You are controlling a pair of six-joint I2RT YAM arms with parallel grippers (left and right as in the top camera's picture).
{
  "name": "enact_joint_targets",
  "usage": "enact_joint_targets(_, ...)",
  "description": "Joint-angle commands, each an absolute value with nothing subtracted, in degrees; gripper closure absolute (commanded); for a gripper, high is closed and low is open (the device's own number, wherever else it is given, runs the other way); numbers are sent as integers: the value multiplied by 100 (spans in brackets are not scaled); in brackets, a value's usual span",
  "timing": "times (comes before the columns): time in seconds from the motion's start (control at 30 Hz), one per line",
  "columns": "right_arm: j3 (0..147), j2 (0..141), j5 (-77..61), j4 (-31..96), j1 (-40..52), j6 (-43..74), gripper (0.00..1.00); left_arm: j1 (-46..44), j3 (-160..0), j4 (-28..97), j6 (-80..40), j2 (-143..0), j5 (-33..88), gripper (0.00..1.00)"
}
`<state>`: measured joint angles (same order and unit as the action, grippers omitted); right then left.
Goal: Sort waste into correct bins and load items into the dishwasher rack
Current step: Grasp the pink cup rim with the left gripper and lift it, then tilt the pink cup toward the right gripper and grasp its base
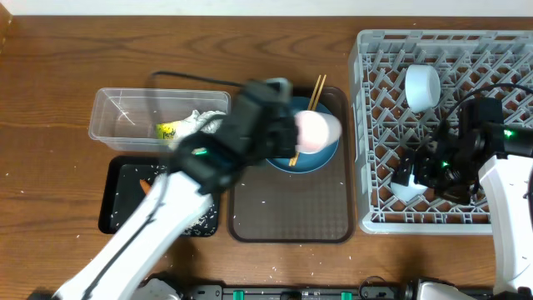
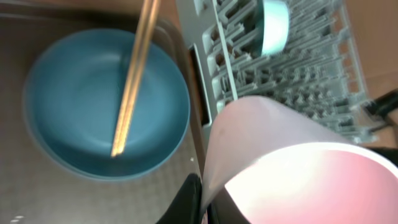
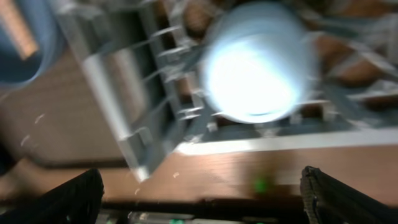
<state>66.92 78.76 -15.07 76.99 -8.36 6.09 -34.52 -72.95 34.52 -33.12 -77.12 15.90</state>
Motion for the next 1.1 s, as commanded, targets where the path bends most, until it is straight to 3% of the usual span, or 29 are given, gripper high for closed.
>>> enact_joint_targets(0.0,6737,7887,-3426,7789,-849,-943,1,-2659,-7347,3745,-3109,-7238,3041,94)
enact_joint_targets(0.2,6737,7887,-6584,8265,-849,-3402,1,-1017,-7345,4313,-2366,-6775,5979,94)
enact_joint_targets(0.37,6737,7887,-7677,8359,-770,-4191,1,-506,-7308,4521,-1752,-6829,7789,94)
enact_joint_targets(1.07,6740,7872,-8934,7738,814,-5043,1,-1726,-7223,4521,-1612,-6923,6563,94)
